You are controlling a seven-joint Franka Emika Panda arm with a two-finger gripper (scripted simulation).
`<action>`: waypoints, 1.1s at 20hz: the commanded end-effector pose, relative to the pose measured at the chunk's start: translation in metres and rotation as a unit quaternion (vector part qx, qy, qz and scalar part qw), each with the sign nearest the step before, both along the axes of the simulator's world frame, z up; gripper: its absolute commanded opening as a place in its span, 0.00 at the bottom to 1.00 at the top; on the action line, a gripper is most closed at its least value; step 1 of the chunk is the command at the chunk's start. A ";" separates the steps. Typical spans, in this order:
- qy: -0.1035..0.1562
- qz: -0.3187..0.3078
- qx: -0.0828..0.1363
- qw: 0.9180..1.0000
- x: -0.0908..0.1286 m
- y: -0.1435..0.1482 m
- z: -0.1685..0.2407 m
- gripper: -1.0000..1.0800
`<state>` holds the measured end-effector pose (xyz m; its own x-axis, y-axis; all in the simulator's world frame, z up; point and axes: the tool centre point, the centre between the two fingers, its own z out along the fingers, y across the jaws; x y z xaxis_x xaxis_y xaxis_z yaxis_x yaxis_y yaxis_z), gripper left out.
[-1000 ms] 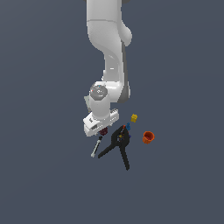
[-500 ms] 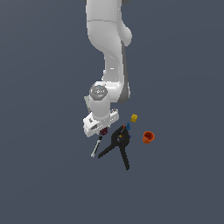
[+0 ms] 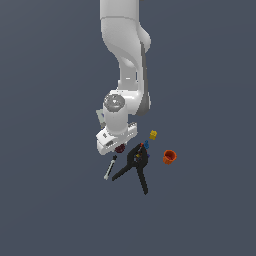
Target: Pick up a designated object from a clutter of objects.
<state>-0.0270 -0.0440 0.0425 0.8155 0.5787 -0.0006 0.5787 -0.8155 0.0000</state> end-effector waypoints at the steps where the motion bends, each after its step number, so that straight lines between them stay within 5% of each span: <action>1: -0.001 0.000 0.000 1.000 0.001 0.006 0.011 0.00; 22: -0.001 0.001 -0.001 1.000 0.004 0.107 0.195 0.00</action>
<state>-0.0229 0.0548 0.2219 0.8147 0.5799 -0.0009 0.5799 -0.8147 0.0025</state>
